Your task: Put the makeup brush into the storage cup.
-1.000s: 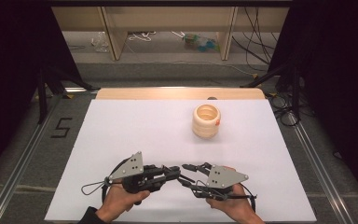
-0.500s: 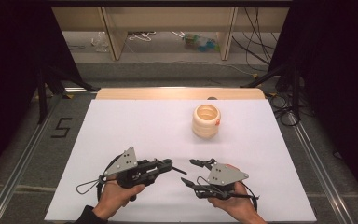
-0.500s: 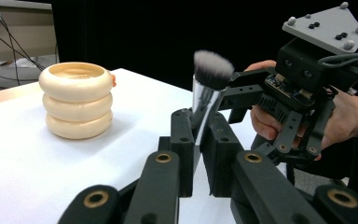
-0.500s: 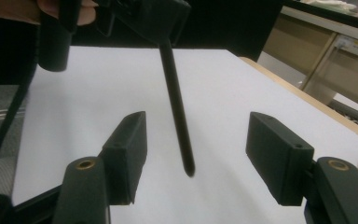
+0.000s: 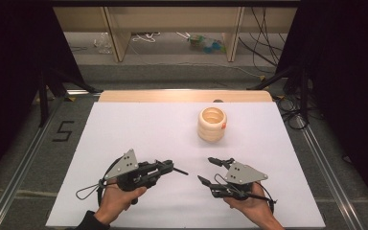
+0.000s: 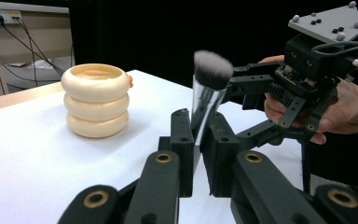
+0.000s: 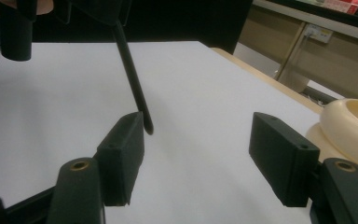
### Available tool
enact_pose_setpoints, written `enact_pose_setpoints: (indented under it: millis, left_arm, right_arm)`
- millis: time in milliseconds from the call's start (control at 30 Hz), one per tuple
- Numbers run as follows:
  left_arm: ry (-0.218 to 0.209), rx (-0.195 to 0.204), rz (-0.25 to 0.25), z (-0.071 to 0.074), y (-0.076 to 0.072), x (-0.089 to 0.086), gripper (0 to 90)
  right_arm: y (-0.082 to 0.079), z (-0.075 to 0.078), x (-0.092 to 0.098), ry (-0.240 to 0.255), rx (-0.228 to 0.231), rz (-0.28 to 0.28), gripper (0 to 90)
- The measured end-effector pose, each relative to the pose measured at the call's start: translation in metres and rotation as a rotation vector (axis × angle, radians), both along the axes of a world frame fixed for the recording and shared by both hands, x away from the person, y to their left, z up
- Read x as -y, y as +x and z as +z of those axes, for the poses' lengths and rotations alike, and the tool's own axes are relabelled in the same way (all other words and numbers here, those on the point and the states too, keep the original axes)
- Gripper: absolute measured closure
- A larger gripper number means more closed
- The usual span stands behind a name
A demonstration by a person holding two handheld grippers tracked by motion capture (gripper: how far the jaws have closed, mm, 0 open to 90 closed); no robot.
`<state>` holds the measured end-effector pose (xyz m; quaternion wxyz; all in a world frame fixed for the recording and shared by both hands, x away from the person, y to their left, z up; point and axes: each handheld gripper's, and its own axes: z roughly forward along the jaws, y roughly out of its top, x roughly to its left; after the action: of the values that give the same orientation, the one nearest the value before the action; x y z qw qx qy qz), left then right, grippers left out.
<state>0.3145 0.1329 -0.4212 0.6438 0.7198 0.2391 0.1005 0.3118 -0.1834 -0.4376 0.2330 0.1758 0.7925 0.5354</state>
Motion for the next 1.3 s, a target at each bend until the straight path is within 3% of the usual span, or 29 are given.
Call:
enact_pose_setpoints:
  millis: [133,233,267,367,433,500,567,767,1033,1300]
  left_arm:
    - [-0.009,-0.015,0.018,0.001,0.001,0.000,83.0]
    - [0.004,-0.003,0.013,0.001,0.003,-0.002,82.9]
    - [-0.005,-0.020,0.024,0.001,0.003,-0.001,83.0]
    - [0.002,-0.003,0.017,0.001,0.008,-0.001,83.0]
    - [0.002,-0.022,0.033,0.000,0.009,0.000,83.0]
    - [0.008,-0.014,0.032,0.000,0.012,0.001,83.0]
    - [-0.004,-0.020,0.042,0.002,0.015,0.000,83.0]
    - [0.010,-0.020,0.050,0.003,0.027,0.001,83.0]
    - [-0.002,-0.053,0.058,0.012,0.042,0.009,83.0]
    - [0.026,-0.036,0.060,0.022,0.061,0.020,82.9]
  right_arm:
    - [0.001,0.000,0.007,0.003,-0.008,-0.019,35.8]
    - [0.001,-0.001,0.010,0.005,-0.010,-0.029,35.7]
    - [0.001,-0.001,0.011,0.004,-0.014,-0.031,35.7]
    - [0.001,-0.002,0.015,-0.004,-0.025,-0.032,34.9]
    - [0.001,-0.002,0.017,-0.001,-0.027,-0.044,34.8]
    - [0.001,-0.001,0.019,0.005,-0.030,-0.053,34.1]
    - [0.001,-0.001,0.022,0.013,-0.019,-0.069,33.6]
    - [0.002,-0.004,0.028,0.005,-0.041,-0.088,32.0]
    - [0.000,-0.004,0.037,0.016,-0.047,-0.118,31.2]
    - [-0.002,-0.005,0.045,0.019,-0.050,-0.136,29.7]
